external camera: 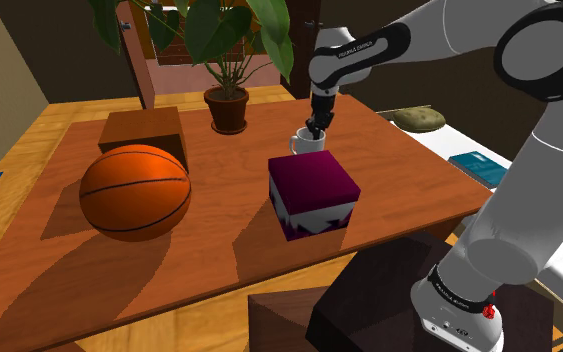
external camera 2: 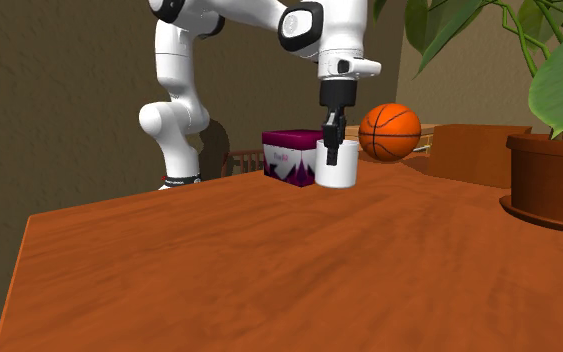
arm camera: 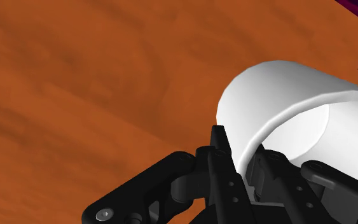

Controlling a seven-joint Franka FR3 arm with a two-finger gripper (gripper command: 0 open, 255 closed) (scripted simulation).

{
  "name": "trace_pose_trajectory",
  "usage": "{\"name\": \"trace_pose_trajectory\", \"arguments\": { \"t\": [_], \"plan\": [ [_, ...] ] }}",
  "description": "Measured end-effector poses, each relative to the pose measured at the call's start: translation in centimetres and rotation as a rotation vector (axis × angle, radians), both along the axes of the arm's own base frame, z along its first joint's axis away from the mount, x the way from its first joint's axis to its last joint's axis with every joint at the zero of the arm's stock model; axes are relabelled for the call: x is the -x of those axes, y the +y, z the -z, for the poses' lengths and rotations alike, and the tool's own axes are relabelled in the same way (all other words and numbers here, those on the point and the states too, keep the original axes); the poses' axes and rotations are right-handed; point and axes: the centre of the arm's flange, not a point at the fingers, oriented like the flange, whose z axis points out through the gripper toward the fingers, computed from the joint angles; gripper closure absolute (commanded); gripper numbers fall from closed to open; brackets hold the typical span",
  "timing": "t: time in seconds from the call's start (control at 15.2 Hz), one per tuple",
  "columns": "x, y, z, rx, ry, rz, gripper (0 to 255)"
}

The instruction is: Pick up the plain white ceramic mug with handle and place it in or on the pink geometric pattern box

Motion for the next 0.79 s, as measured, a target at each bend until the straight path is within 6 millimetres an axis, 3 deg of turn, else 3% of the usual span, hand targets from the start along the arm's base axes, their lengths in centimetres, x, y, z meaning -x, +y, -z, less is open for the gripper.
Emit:
{"name": "trace_pose_trajectory", "arguments": {
  "t": [0.79],
  "plan": [
    [0.1, 0.0, -6.4, 0.0, 0.0, 0.0, 255]
  ]
}}
